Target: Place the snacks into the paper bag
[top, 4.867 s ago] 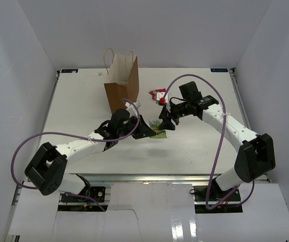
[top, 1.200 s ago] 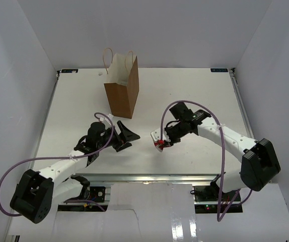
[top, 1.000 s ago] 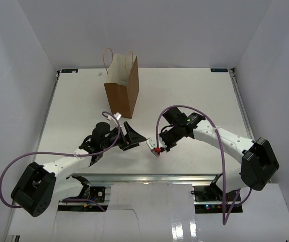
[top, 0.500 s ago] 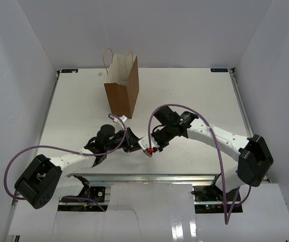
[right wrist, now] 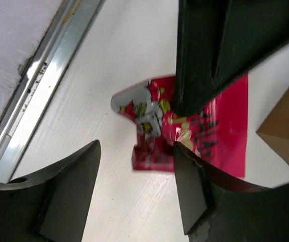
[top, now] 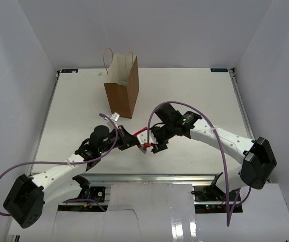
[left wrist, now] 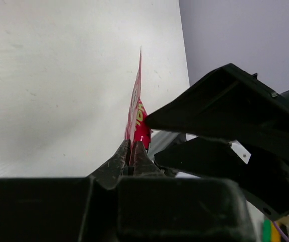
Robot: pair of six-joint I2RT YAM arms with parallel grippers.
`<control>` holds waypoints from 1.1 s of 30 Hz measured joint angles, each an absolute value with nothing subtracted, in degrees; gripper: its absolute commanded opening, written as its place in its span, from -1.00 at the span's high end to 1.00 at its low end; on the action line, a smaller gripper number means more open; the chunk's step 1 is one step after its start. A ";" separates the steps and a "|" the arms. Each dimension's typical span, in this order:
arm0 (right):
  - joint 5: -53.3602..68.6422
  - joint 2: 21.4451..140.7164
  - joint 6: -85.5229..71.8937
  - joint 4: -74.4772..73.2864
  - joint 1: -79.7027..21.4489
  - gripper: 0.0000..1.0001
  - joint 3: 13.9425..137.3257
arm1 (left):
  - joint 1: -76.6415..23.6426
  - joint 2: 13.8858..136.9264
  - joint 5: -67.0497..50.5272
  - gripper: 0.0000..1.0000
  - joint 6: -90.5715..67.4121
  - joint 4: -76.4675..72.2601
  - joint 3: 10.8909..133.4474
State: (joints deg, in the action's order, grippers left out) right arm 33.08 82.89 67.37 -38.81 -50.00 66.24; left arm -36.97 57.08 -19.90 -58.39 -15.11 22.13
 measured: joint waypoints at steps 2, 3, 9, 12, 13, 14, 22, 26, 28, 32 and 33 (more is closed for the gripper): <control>33.17 82.43 65.41 -38.17 -48.60 -0.35 66.78 | -37.01 52.25 -14.85 1.00 -55.61 -7.07 24.51; 33.17 82.28 64.42 -38.02 -47.27 -0.36 67.42 | -37.01 50.41 -12.16 1.00 -54.19 -3.42 26.11; 33.19 80.55 57.23 -35.33 -36.75 -0.36 69.97 | -36.75 44.69 4.93 1.00 -41.67 11.73 42.17; 33.17 79.07 54.06 -33.71 -32.23 -0.36 69.49 | -36.69 46.81 11.31 1.00 -34.72 12.53 52.07; 33.26 78.43 52.99 -33.08 -31.03 -0.36 68.88 | -36.58 48.23 12.95 1.00 -32.40 12.64 55.44; 33.39 77.73 52.23 -32.56 -30.11 -0.36 68.03 | -36.40 50.39 14.35 1.00 -29.93 12.47 59.37; 34.76 73.43 47.35 -31.44 -25.58 -0.36 62.52 | -26.76 72.51 17.32 1.00 -18.17 12.60 85.43; 34.96 71.59 46.48 -31.00 -23.73 -0.36 61.65 | -21.15 82.67 15.70 1.00 -16.97 14.72 90.94; 35.05 70.70 46.19 -30.89 -23.03 -0.36 61.04 | -20.05 87.15 14.26 1.00 -16.53 15.81 93.67; 35.16 69.65 45.39 -30.65 -21.93 -0.37 59.75 | -19.77 94.06 9.87 1.00 -15.90 18.31 100.36; 35.14 69.65 45.25 -30.63 -21.71 -0.37 59.61 | -19.77 94.96 9.04 0.92 -15.86 18.55 101.25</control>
